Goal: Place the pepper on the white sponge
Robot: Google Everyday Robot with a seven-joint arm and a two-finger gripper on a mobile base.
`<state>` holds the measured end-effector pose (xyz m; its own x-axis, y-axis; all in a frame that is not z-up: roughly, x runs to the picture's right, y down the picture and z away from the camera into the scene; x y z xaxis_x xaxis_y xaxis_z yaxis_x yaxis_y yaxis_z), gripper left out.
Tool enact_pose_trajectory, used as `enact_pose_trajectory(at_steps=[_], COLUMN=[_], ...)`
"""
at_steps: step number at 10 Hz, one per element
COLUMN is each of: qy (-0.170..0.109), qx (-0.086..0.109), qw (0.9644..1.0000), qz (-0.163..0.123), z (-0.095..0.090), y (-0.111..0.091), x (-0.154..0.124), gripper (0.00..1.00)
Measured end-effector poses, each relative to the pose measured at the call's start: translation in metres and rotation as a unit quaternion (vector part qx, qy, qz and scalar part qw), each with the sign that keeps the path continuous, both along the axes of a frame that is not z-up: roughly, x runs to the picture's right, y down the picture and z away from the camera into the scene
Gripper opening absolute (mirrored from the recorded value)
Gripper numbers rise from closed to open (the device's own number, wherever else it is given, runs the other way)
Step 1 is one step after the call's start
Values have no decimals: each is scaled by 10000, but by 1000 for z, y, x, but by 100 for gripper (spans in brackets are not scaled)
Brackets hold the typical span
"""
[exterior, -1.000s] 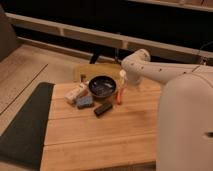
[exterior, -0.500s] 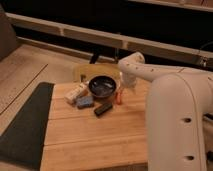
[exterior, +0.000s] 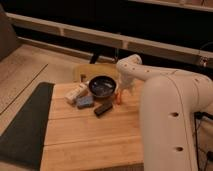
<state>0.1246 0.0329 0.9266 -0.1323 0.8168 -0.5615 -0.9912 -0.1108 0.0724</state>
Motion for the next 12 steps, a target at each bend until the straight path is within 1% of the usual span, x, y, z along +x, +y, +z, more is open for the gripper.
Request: enact_pose_trajectory(at_steps=[2, 3, 8, 9, 12], qy=[-112, -92, -98, -148, -341], qx=[-106, -162, -150, -122, -139], qw=[9999, 9998, 9998, 9997, 9991], qz=[19, -21, -62, -116, -219], z=[6, 10, 11, 14, 23], y=[6, 10, 10, 11, 18], x=[-3, 0, -1, -5, -23], gripper=[65, 65, 65, 65, 65])
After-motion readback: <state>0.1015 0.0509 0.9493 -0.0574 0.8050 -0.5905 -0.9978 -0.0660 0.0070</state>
